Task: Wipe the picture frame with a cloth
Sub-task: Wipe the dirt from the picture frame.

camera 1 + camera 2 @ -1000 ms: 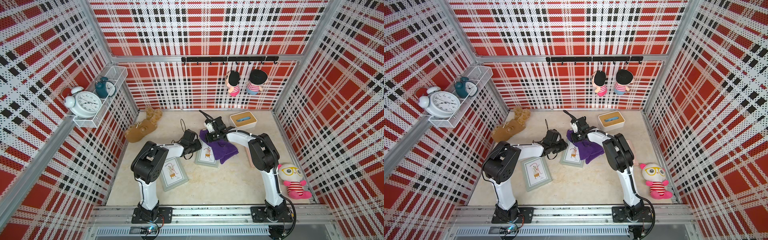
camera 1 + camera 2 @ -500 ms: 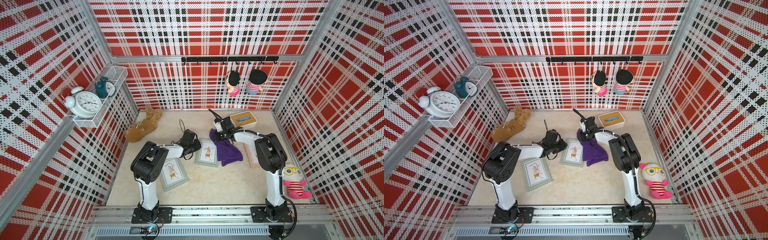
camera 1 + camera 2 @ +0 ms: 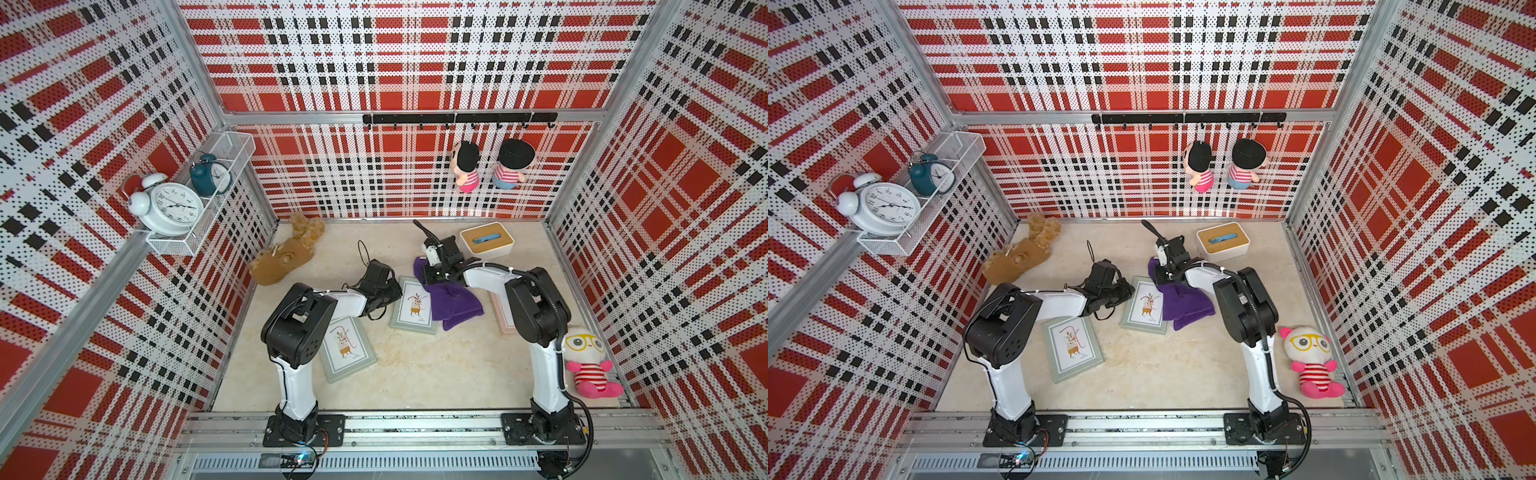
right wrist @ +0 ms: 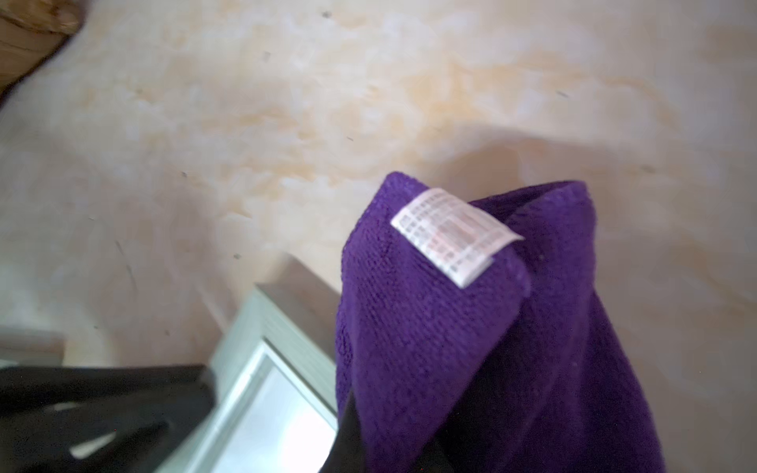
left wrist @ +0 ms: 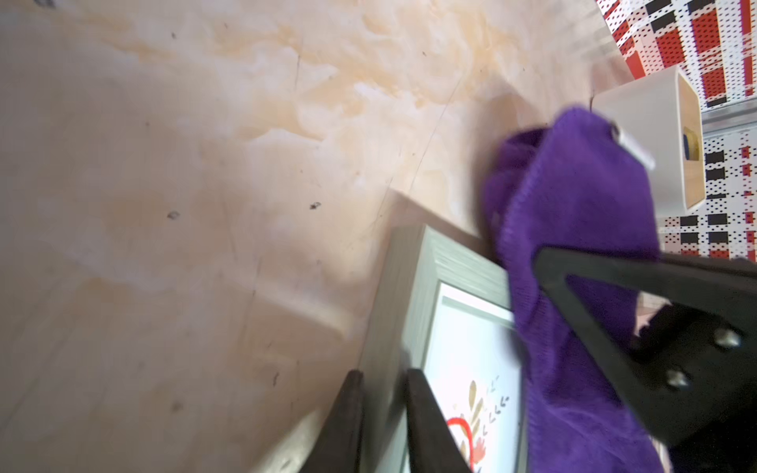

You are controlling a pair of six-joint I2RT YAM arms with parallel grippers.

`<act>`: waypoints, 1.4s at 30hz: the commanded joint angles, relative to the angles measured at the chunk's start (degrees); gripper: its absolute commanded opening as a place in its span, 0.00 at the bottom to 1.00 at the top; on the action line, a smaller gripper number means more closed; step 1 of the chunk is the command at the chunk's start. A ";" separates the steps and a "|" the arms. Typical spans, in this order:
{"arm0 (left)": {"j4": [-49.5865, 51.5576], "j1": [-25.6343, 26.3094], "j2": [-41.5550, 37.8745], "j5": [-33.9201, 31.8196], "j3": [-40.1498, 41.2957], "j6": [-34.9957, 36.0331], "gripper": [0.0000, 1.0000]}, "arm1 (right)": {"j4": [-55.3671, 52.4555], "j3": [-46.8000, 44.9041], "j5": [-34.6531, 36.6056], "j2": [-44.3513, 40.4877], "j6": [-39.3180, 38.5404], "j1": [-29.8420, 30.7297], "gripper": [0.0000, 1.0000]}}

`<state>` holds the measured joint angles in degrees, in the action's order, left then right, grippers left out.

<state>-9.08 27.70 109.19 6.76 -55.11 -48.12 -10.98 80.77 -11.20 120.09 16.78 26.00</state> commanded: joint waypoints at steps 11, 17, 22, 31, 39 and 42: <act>8.96 -0.11 3.67 -2.99 2.03 -0.22 0.20 | -7.09 10.39 -7.49 9.44 4.51 6.24 0.00; 8.82 -0.09 3.69 -3.02 1.96 0.03 0.20 | -7.56 -2.11 -4.35 1.76 2.35 -0.91 0.00; 9.43 -0.37 3.60 -2.83 0.94 0.70 0.20 | -7.99 -3.31 -7.83 0.49 1.28 -2.68 0.00; 9.69 0.29 4.18 -2.83 0.99 0.59 0.20 | -5.74 7.19 -12.56 9.07 5.51 5.00 0.00; 9.61 0.47 4.23 -3.07 1.14 0.80 0.19 | -7.62 -0.91 -6.82 3.33 2.53 -0.87 0.00; 9.61 0.52 4.20 -2.96 1.09 0.74 0.19 | -8.78 -2.12 -7.15 2.08 1.49 -1.88 0.00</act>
<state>-8.80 27.90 109.25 6.02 -55.68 -48.16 -9.45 81.84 -19.35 121.95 20.16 25.15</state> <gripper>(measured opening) 0.194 0.091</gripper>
